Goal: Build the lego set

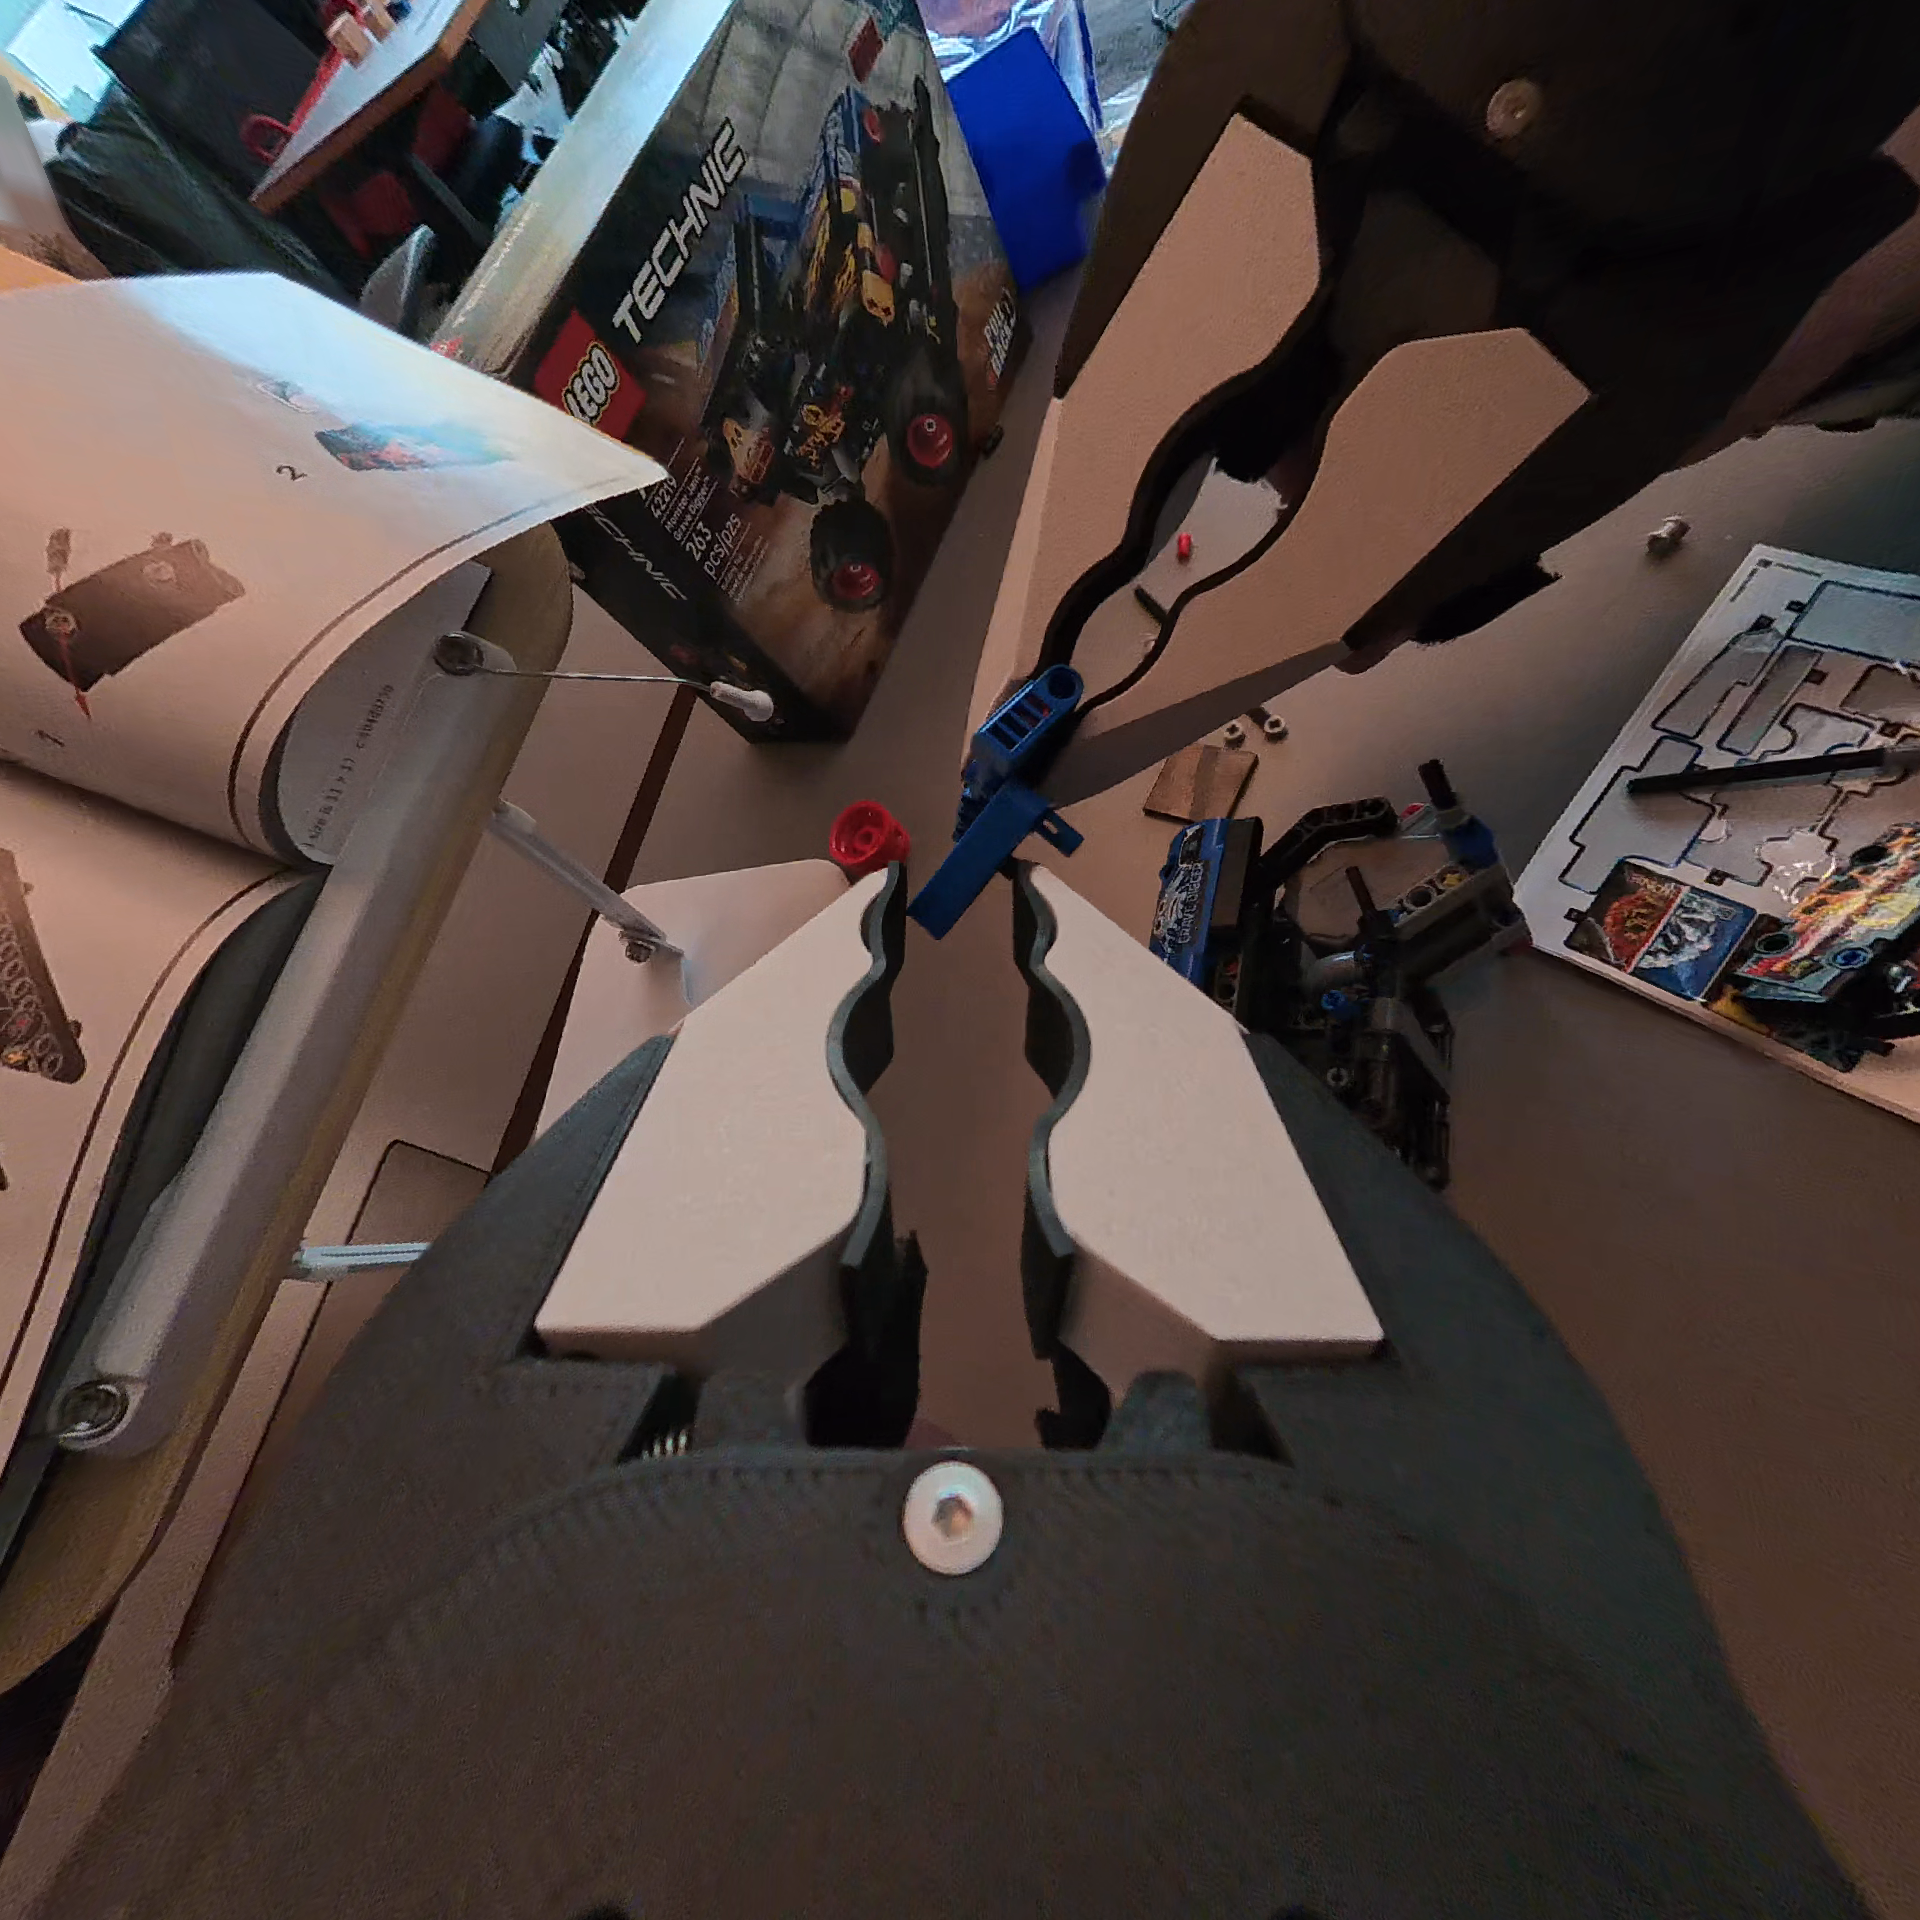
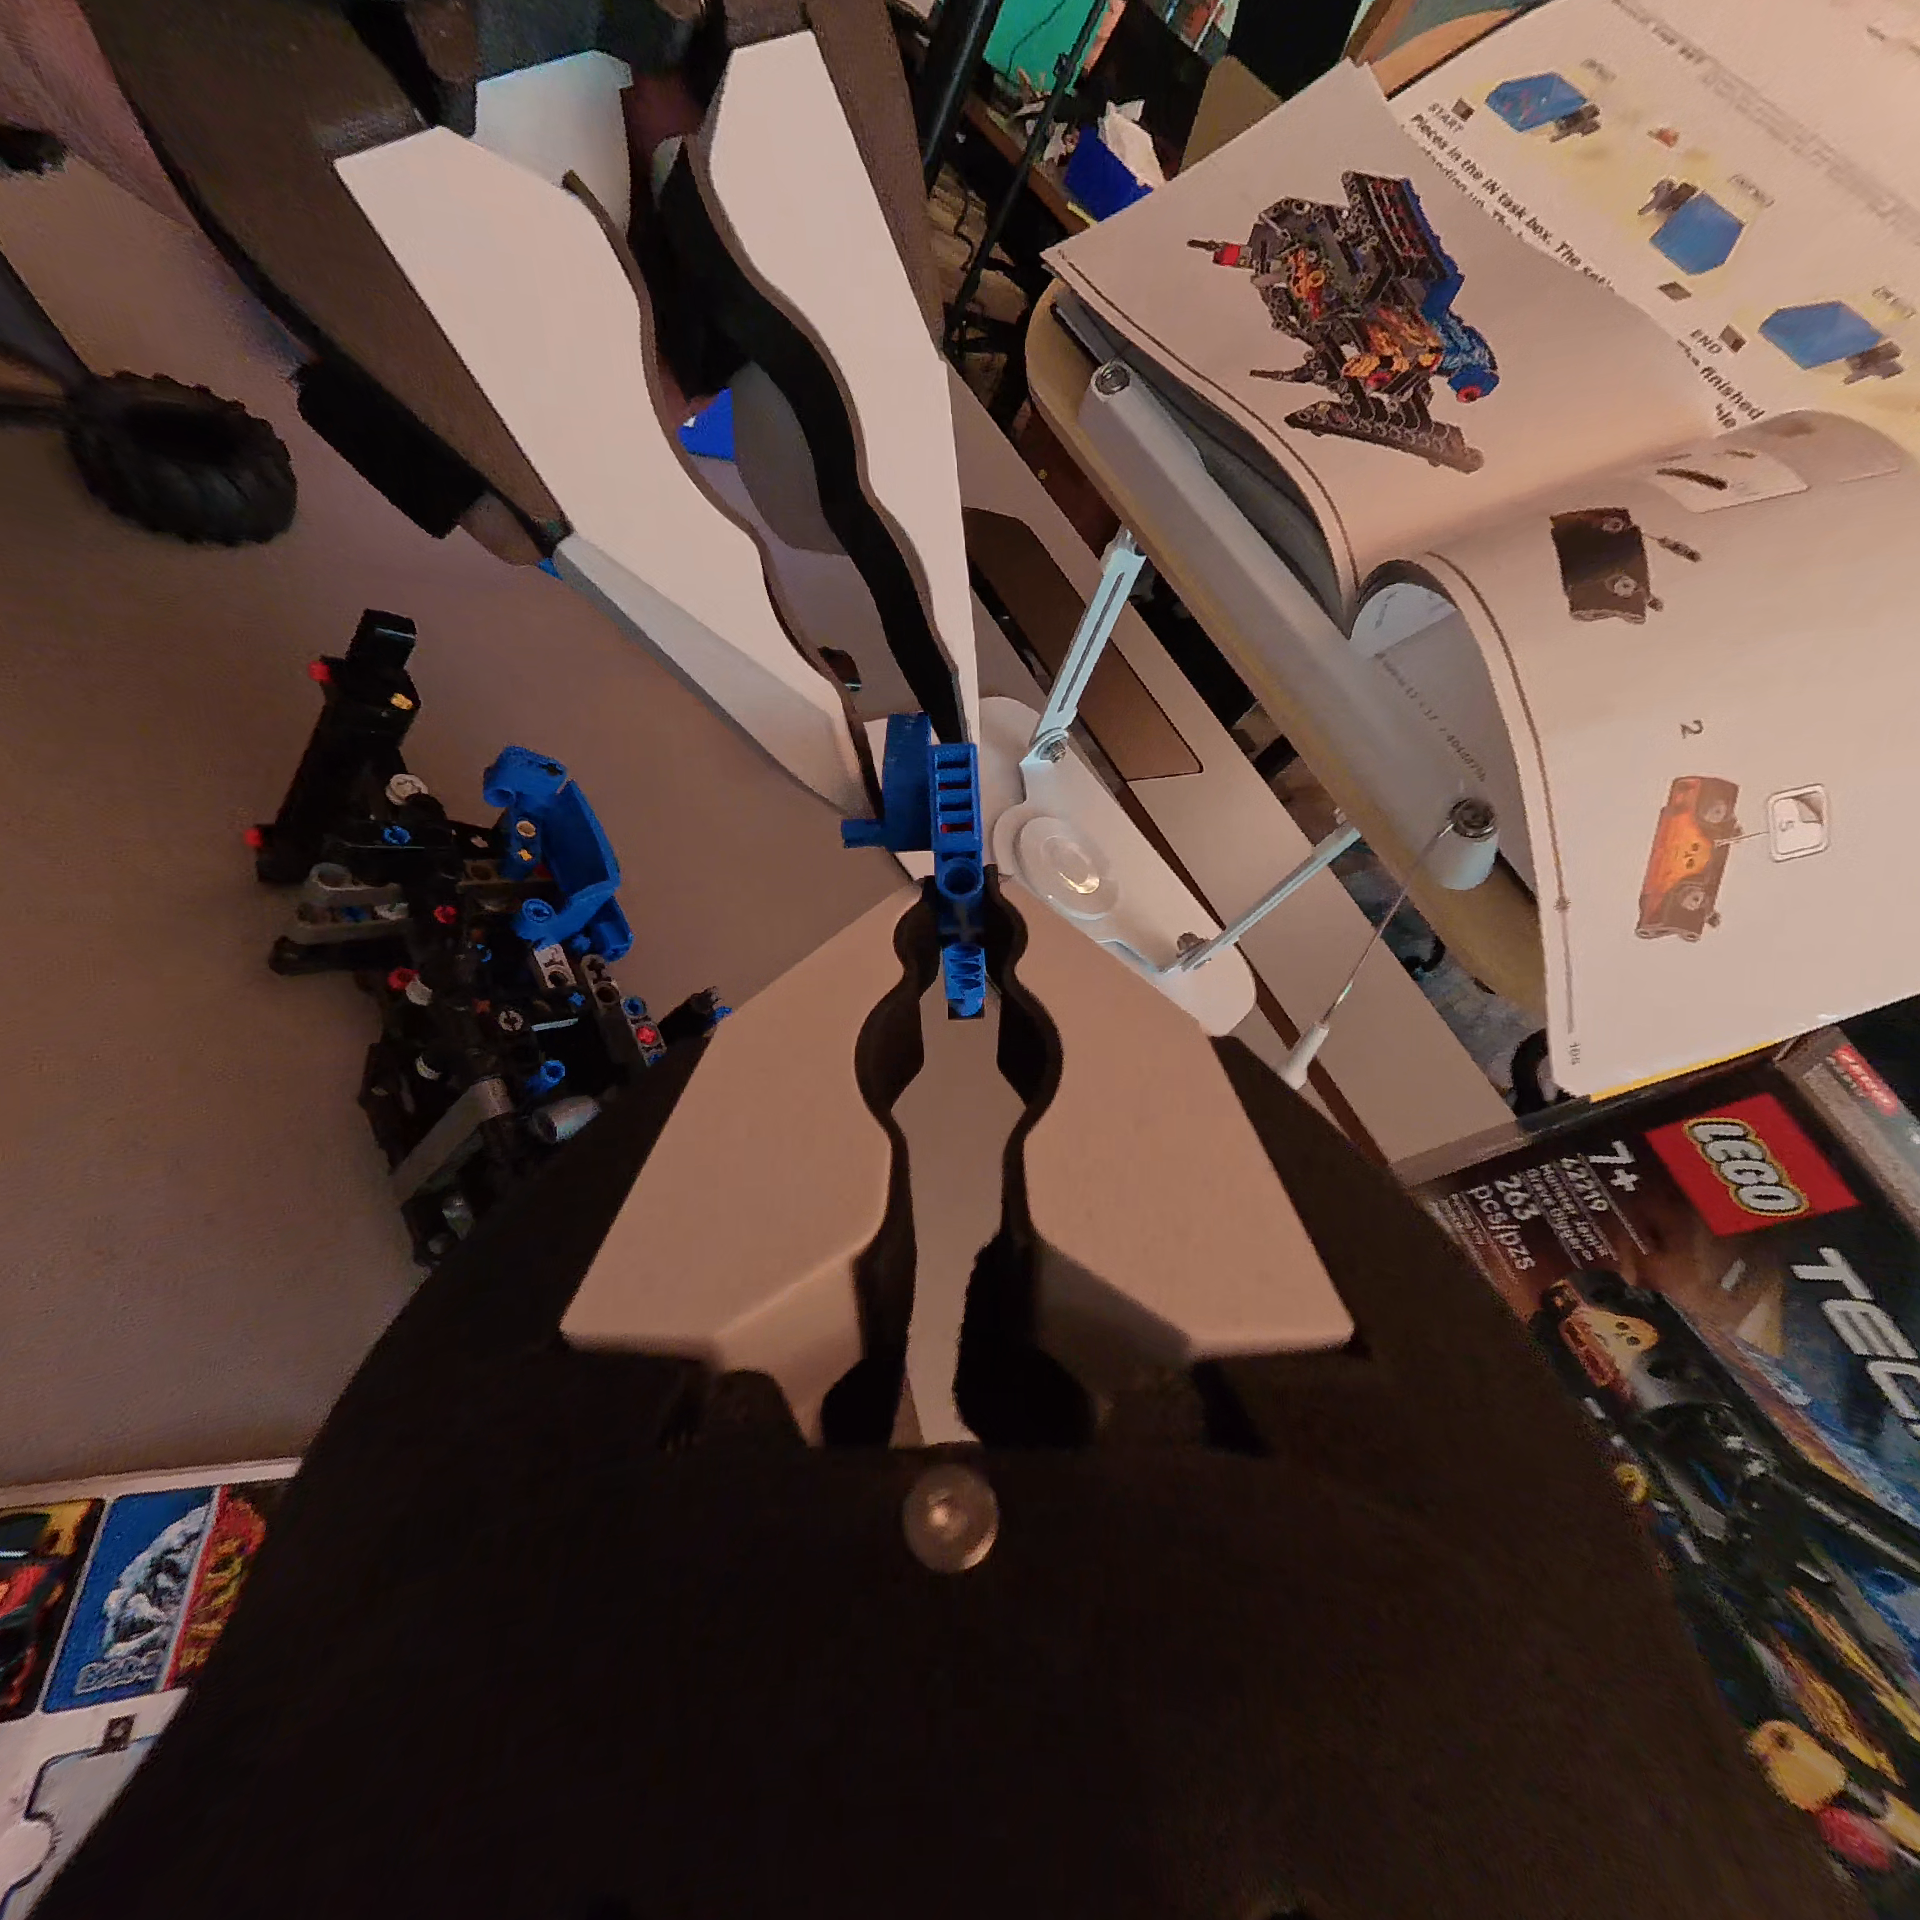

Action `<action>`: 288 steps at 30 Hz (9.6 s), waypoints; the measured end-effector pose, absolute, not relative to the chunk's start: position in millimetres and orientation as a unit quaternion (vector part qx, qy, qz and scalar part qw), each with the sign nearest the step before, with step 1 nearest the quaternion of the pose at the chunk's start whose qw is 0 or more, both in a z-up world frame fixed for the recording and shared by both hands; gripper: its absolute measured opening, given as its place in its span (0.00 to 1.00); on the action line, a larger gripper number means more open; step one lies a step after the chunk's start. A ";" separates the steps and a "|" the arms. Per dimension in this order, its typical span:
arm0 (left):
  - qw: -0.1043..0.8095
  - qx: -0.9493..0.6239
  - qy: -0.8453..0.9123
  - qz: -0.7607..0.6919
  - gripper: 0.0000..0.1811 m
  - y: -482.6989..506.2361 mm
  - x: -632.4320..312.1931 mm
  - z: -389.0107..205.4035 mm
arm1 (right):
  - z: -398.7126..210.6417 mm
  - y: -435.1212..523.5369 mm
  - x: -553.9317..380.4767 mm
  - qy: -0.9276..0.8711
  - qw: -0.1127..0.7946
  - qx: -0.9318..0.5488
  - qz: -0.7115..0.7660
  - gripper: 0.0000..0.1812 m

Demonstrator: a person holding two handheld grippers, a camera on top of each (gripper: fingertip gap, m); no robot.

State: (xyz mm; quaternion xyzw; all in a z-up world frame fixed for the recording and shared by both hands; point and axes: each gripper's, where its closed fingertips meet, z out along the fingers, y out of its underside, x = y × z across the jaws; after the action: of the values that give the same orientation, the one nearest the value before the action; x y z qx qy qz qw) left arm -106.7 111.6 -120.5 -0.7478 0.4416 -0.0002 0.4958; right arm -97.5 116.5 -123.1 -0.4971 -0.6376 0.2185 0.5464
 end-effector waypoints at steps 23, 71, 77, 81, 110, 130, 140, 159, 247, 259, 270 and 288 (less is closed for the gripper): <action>0.508 -0.387 0.692 0.336 0.04 77.2 -83.3 -87.7 | -105.7 75.3 -79.7 -0.751 0.538 -0.312 0.221 0.20; 0.453 -0.762 0.450 -0.112 0.05 96.6 -98.1 -167.6 | -206.5 116.4 -96.7 -0.789 0.294 -0.535 0.070 0.03; 0.478 -0.735 0.457 -0.147 0.04 97.5 -100.5 -159.0 | -190.8 109.2 -97.2 -0.777 0.301 -0.526 0.169 0.07; 0.500 -0.715 0.460 -0.164 0.04 99.4 -104.0 -155.9 | -186.1 109.4 -95.5 -0.760 0.296 -0.532 0.228 0.04; 0.470 -0.713 0.497 -0.155 0.04 84.8 -104.9 -192.6 | -202.4 102.2 -87.2 -0.822 0.316 -0.459 0.116 0.05; 0.439 -0.722 0.508 -0.164 0.18 69.1 -93.0 -190.5 | -199.9 91.4 -77.9 -0.834 0.317 -0.441 0.100 0.04; 0.439 -0.742 0.477 -0.170 0.19 67.3 -91.0 -179.7 | -199.7 90.9 -74.2 -0.839 0.324 -0.427 0.098 0.03; 0.396 -0.756 0.485 -0.192 0.24 47.8 -76.5 -197.5 | -200.2 80.3 -70.4 -0.843 0.303 -0.427 0.126 0.06; 0.462 -0.745 0.474 0.080 0.34 17.2 -80.1 -212.0 | -162.1 66.1 -48.8 -0.760 0.607 -0.224 -0.062 0.03; 0.460 -0.748 0.472 0.075 0.34 18.0 -78.2 -212.3 | -163.3 69.6 -49.6 -0.761 0.599 -0.226 -0.106 0.03; 0.434 -0.783 0.445 0.014 0.35 20.7 -76.3 -215.0 | -173.5 78.4 -51.3 -0.791 0.553 -0.219 -0.142 0.03; 0.427 -0.792 0.370 -0.230 0.32 27.5 -76.6 -169.8 | -194.7 87.8 -45.4 -0.871 0.415 -0.218 -0.145 0.03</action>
State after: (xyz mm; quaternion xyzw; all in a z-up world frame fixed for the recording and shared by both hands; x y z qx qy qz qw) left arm -76.6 27.5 -169.8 -0.7924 0.3698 -0.2296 0.4274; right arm -45.4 87.8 -194.7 -0.2183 -0.8711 -0.1451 0.4154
